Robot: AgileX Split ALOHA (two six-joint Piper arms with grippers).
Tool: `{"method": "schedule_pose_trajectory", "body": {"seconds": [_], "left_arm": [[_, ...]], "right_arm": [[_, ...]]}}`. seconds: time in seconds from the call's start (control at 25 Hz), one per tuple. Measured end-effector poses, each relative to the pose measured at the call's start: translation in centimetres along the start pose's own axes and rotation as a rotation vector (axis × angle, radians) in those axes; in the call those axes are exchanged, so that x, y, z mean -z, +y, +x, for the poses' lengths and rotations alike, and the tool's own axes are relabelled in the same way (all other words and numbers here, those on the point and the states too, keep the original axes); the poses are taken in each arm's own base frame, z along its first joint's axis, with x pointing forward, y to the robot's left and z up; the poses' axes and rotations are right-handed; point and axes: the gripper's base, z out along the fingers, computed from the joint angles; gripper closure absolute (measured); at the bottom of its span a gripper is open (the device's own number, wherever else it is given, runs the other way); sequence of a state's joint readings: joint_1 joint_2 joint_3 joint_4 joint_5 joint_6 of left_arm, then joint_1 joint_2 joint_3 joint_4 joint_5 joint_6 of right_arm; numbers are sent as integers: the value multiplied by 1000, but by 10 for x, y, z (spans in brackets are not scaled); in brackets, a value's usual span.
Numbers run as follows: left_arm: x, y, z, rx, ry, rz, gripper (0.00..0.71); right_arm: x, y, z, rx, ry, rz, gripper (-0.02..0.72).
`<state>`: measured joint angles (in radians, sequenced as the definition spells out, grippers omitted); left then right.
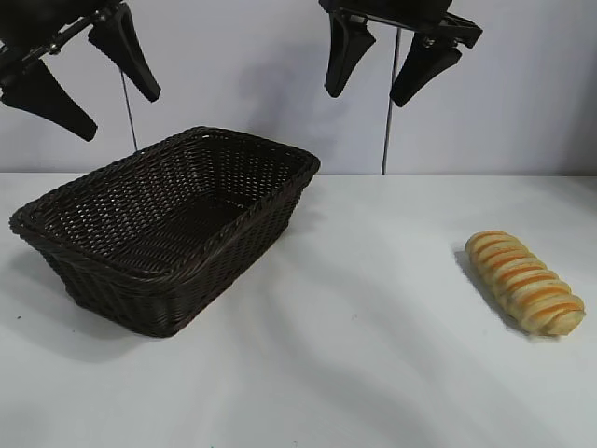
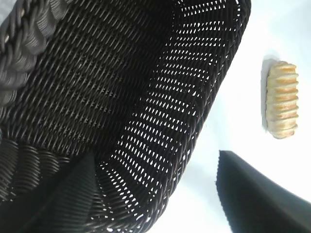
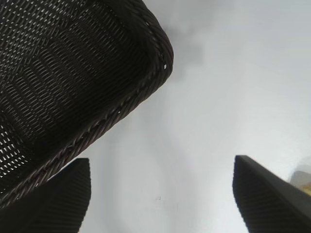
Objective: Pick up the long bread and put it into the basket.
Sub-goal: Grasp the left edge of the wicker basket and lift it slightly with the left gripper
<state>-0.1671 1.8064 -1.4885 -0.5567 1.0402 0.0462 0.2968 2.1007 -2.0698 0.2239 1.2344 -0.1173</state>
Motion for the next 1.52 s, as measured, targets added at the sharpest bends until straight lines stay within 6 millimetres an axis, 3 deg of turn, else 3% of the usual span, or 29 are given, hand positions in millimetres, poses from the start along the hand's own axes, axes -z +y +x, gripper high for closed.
{"method": "schedule_pose_trajectory", "body": {"seconds": [0.24,0.44,0.76,1.16,1.52], "left_arm": [[8,-2,11,-6,37,0,196],[22,-1,38,6,19,-9,196],[33,8,78,232,-59,-30,196],[7,27,74,620,-123,-54,196],[-6,44,73,698,-140,-184,196]], "right_arm": [[0,0,0,0,1,0,125],[0,0,0,0,5,0,125],[0,0,0,1,5,2,125],[0,0,0,1,5,2,125],[0,0,0,1,5,2,125]]}}
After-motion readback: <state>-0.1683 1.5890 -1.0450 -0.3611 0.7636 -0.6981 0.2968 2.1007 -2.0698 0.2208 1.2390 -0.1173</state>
